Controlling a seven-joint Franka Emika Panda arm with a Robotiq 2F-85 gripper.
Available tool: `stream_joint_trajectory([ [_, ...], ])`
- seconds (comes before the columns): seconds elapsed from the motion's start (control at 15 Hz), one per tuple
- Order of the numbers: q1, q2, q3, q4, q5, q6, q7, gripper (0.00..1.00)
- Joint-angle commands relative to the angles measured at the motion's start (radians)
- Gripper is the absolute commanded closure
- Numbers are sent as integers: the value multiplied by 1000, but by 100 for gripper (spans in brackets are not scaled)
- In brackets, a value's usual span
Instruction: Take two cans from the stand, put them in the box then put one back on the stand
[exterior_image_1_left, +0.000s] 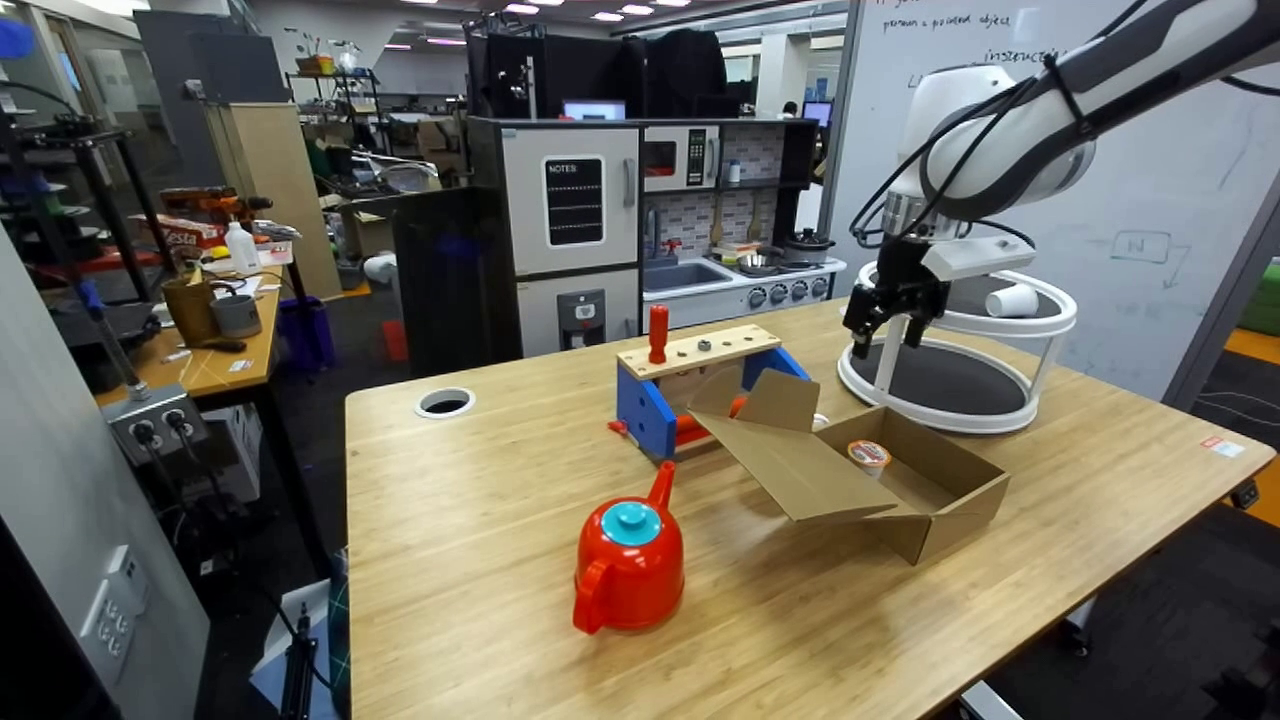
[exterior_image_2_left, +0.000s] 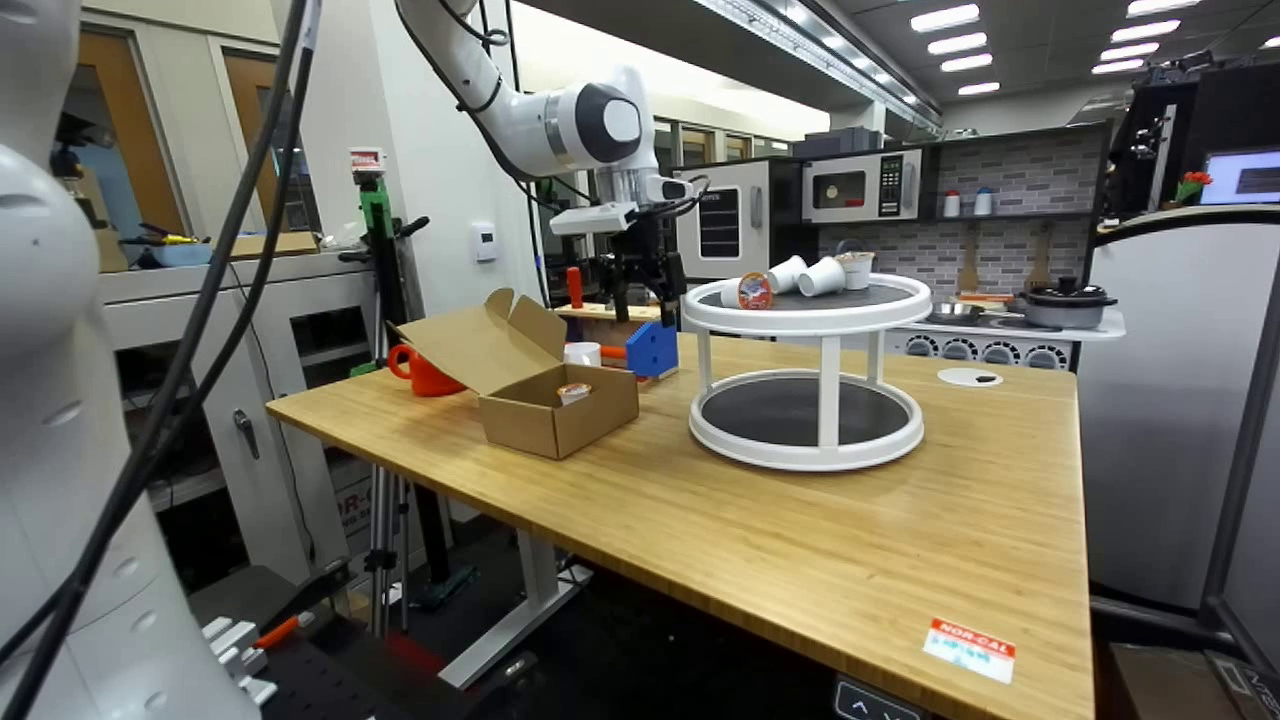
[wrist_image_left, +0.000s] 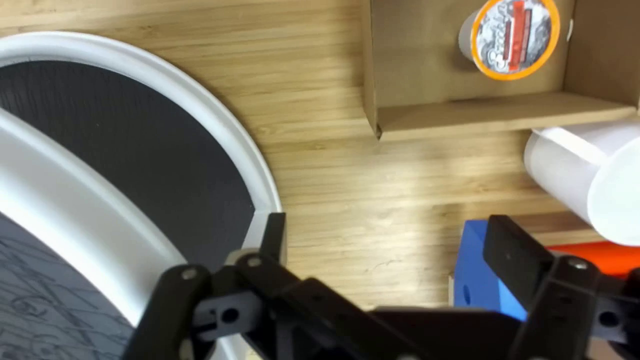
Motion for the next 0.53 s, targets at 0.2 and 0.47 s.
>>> stream_joint_trajectory([
  [0.2, 6, 0, -9, 18, 2, -2, 79, 0],
  [0.47, 6, -3, -8, 17, 2, 0, 73, 0],
])
